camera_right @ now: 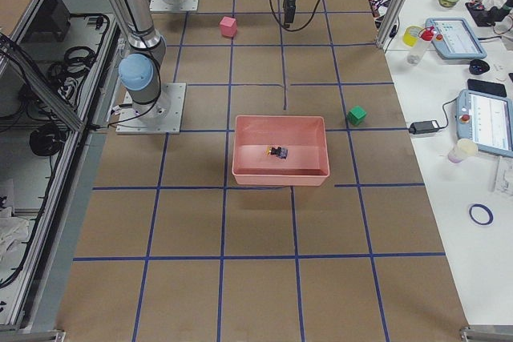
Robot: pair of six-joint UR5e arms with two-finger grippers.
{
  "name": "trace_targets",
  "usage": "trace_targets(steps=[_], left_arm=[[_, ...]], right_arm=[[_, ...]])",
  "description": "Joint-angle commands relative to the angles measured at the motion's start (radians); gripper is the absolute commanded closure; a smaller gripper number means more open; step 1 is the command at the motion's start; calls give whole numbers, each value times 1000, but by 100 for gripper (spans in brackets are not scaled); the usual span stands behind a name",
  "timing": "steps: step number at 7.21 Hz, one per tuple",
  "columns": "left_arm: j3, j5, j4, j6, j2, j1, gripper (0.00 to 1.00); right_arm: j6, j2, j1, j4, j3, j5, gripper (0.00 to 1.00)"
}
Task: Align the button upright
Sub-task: 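Move the right gripper over the pink tray toward the yellow button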
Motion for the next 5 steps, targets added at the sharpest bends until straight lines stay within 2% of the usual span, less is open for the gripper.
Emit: trace_targets(steps=[1, 2, 3, 4, 5], left_arm=[[0, 1, 0, 0, 0, 0, 0], [0, 0, 0, 0, 0, 0, 0], [0, 0, 0, 0, 0, 0, 0], [0, 1, 0, 0, 0, 0, 0], [0, 0, 0, 0, 0, 0, 0]], right_arm=[[-21, 6, -212, -1, 40, -29, 0], [-26, 7, -275, -32, 106, -66, 0], [-68, 24, -305, -185, 170, -101, 0], [-160, 39, -331, -286, 235, -162, 0], [-181, 71, -377, -356, 291, -163, 0]])
